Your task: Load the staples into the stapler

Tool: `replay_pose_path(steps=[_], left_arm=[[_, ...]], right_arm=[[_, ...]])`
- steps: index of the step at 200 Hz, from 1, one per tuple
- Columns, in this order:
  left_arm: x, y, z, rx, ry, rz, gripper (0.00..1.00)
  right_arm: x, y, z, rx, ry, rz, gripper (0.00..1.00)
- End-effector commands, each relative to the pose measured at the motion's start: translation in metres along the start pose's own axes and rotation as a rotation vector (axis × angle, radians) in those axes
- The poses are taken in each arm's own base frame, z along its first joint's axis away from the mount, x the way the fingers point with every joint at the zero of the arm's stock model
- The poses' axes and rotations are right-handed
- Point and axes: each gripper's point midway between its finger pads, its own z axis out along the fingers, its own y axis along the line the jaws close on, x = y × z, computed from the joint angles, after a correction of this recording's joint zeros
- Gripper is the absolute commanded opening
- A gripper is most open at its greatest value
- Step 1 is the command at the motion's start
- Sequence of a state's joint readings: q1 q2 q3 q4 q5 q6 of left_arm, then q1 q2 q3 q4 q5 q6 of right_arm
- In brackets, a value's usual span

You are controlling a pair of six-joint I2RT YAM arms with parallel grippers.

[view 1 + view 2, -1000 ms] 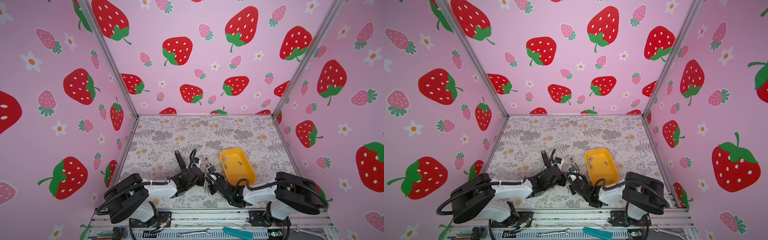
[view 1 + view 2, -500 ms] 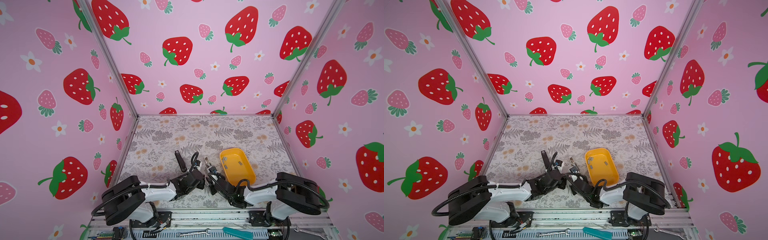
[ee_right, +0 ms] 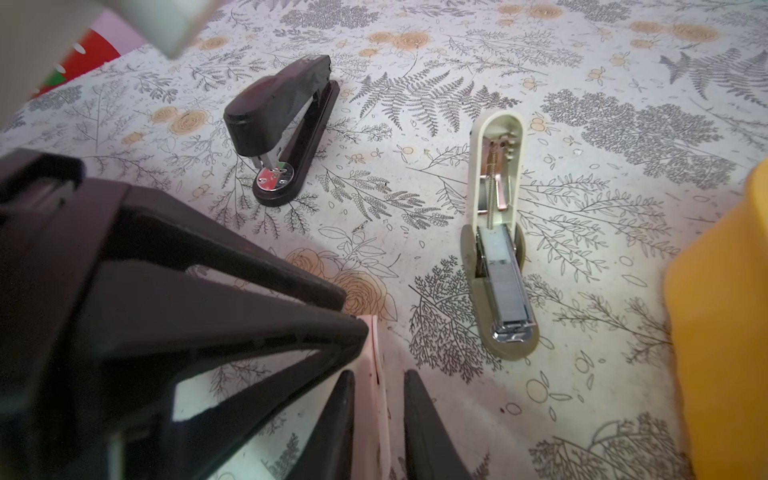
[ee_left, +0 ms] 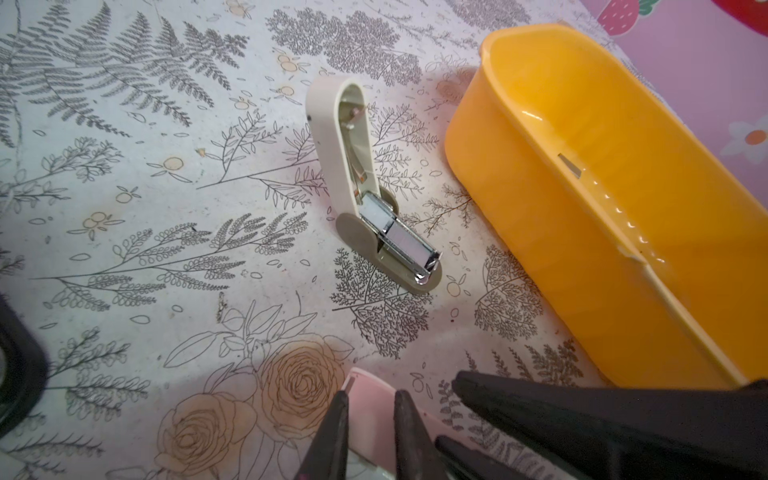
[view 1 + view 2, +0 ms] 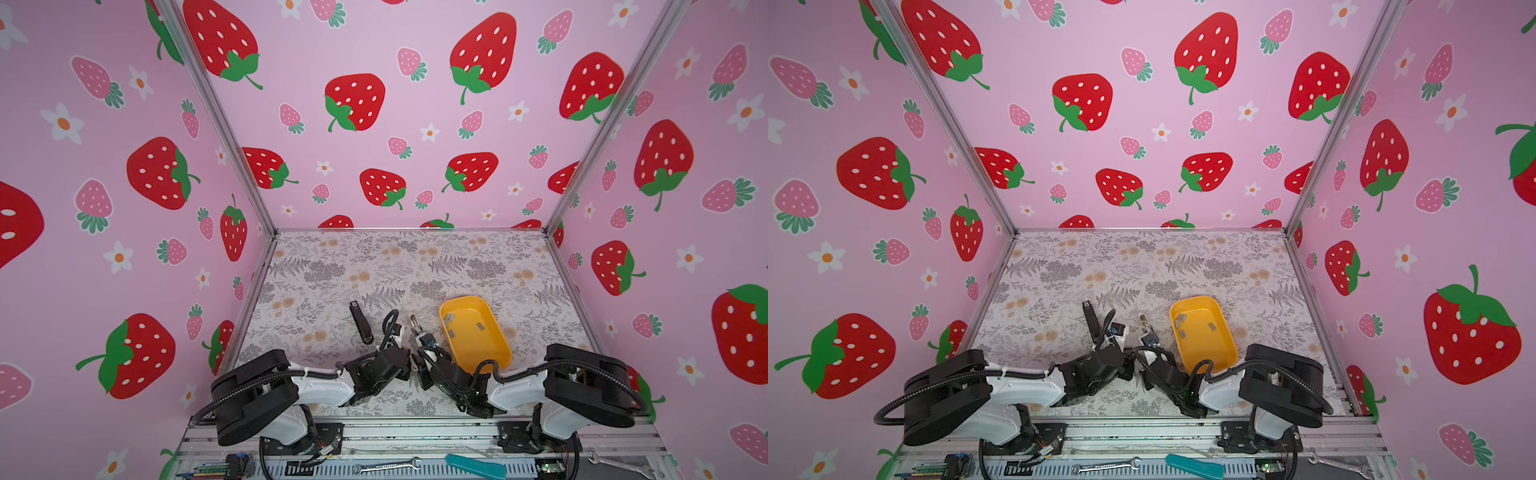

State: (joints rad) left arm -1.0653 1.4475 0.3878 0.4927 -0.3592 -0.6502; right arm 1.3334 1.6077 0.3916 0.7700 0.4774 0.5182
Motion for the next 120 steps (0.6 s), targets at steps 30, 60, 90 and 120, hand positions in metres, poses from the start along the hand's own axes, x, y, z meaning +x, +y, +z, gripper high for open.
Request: replay_pose_path(steps=[30,60,90,120], left_arm=[[0.039,0.015,0.004,-0.023,0.091,0.05,0.22],[0.042,0.017,0.007,-0.026,0.085,0.056,0.22],[0.041,0.014,0.008,-0.022,0.079,0.06,0.22],[0.033,0.011,0.004,-0.016,0.063,0.061,0.22]], right_arm=[[0.067,-0.026,-0.003,0.061,0.193,-0.075,0.23],[0.072,-0.029,-0.003,0.067,0.197,-0.076,0.23],[0.071,-0.028,-0.003,0.064,0.194,-0.075,0.22],[0.055,-0.024,-0.006,0.048,0.157,-0.062,0.22]])
